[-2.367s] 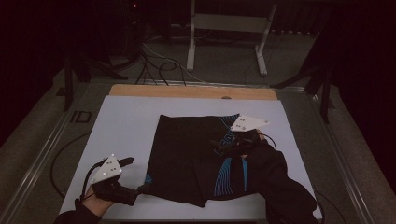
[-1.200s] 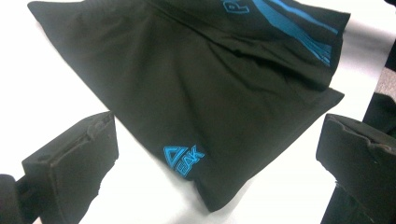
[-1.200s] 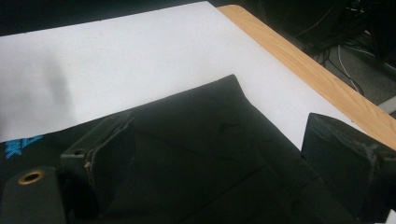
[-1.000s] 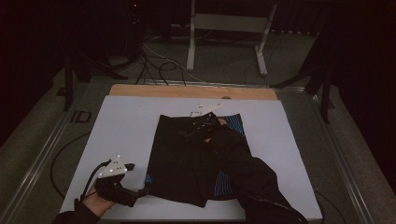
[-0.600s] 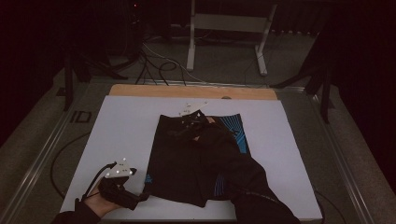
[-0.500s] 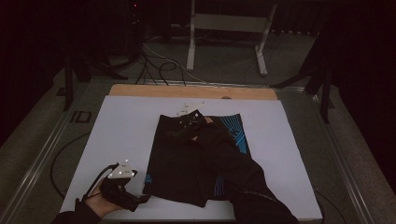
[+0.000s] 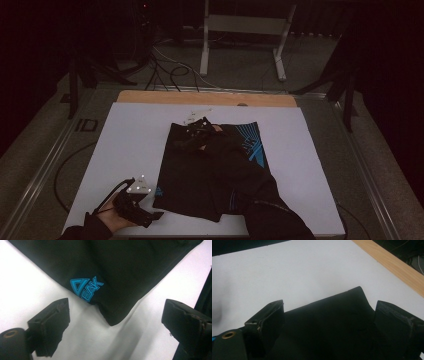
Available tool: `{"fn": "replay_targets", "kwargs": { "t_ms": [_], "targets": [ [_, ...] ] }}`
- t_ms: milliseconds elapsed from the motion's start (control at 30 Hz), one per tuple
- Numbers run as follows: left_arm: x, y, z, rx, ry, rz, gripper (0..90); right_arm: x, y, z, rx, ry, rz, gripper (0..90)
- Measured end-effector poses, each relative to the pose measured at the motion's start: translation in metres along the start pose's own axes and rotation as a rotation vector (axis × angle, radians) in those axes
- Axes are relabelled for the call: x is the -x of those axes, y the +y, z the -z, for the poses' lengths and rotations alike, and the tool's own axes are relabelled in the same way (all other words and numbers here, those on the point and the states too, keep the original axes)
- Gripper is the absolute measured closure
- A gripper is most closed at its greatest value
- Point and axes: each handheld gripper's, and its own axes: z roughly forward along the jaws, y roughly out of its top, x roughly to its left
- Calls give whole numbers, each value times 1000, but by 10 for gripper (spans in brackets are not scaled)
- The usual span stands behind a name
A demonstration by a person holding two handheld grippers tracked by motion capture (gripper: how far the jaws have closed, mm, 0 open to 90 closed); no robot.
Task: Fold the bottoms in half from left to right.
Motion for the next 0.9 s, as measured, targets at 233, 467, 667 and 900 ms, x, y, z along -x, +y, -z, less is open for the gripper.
{"fn": "replay_targets", "kwargs": {
  "t_ms": [233, 467, 667, 900],
  "targets": [
    [-2, 2, -4, -16, 16, 35, 303, 1, 0, -13, -20, 9, 2, 99],
    [-5, 3, -5, -18, 22, 58, 455, 1, 1, -21, -18, 13, 1, 99],
    [-1, 5, -6, -24, 40, 50, 623, 0, 0, -29, -27, 15, -2, 99],
    [1, 8, -8, -25, 27, 57, 789, -1, 1, -37, -22, 15, -15, 99]
  ]
}}
